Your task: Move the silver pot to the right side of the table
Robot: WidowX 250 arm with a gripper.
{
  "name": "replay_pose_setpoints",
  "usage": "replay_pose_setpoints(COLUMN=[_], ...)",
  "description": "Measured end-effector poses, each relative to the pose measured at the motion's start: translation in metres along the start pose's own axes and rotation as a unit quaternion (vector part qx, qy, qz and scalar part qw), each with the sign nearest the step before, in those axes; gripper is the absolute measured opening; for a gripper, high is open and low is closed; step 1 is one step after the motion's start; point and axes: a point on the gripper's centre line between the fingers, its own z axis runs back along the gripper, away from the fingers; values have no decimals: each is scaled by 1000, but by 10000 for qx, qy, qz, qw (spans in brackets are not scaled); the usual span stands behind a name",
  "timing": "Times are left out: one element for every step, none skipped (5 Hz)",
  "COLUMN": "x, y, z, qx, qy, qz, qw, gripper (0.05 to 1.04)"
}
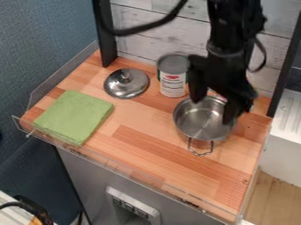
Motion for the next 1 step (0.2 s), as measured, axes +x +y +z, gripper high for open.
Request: replay_pose_setpoints(x=[-5], y=[7], z=[3], qx=[35], qy=[118], qz=[192], qw=[9997], gripper=[1011])
